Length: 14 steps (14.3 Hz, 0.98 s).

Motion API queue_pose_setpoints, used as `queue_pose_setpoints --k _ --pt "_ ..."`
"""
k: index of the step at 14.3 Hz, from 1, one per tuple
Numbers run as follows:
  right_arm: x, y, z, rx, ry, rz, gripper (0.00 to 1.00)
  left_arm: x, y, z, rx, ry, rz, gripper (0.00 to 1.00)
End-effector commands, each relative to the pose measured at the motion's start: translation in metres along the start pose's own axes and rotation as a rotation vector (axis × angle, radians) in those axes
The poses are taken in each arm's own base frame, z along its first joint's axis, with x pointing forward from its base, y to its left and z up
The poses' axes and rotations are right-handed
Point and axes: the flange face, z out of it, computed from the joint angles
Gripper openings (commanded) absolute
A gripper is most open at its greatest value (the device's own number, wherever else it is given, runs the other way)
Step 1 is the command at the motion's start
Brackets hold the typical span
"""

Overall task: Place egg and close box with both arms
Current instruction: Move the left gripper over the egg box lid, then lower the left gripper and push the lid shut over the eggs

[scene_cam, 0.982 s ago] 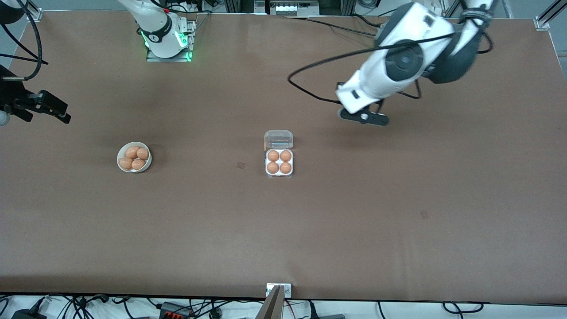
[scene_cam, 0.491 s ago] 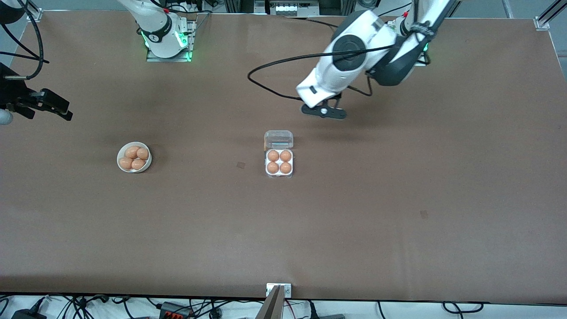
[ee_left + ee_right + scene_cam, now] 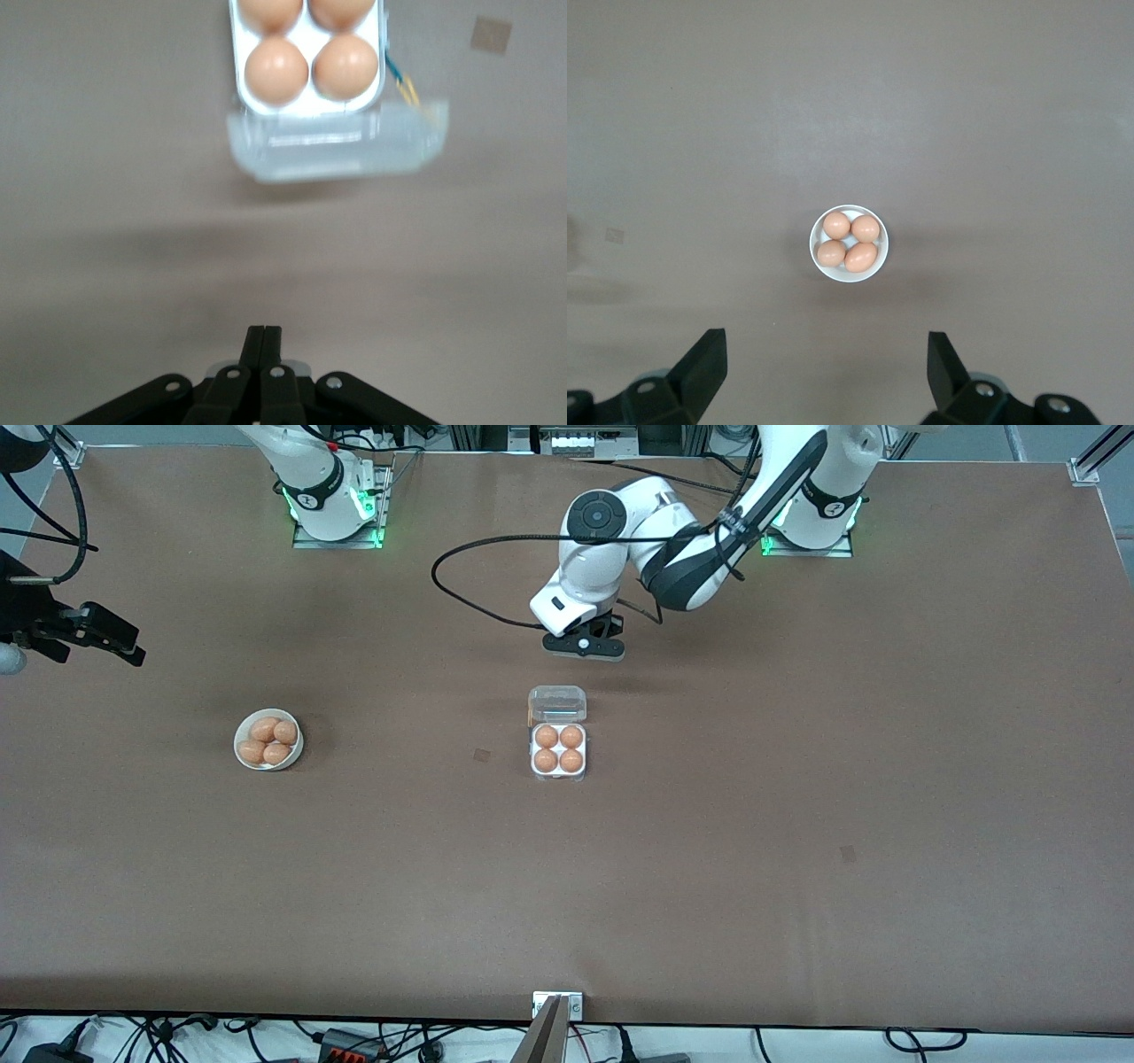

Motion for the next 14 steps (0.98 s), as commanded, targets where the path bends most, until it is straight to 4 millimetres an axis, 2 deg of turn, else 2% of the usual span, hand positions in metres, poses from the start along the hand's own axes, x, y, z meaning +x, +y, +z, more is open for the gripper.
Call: queue_pose_setpoints --k 1,3,6,12,14 --pt "-0.003 0.001 -0.006 -0.011 0.005 -0.014 1.00 0.003 0.011 0.032 0.009 0.111 0.003 0.01" --pt "-0.003 0.001 -0.007 -0.011 0.006 -0.014 1.00 0.007 0.015 0.046 -0.009 0.197 0.004 0.01" --pt "-0.004 -0.001 -0.007 -0.011 0.002 -0.017 1.00 0.013 0.016 0.052 -0.039 0.277 -0.011 0.01" --pt "-0.003 0.000 -0.009 -0.009 0.006 -0.013 1.00 0.080 0.003 0.019 -0.052 0.418 -0.032 0.01" --pt "-0.003 0.001 -0.010 -0.009 0.008 -0.012 1.00 0.088 -0.002 0.009 -0.055 0.433 -0.043 0.01"
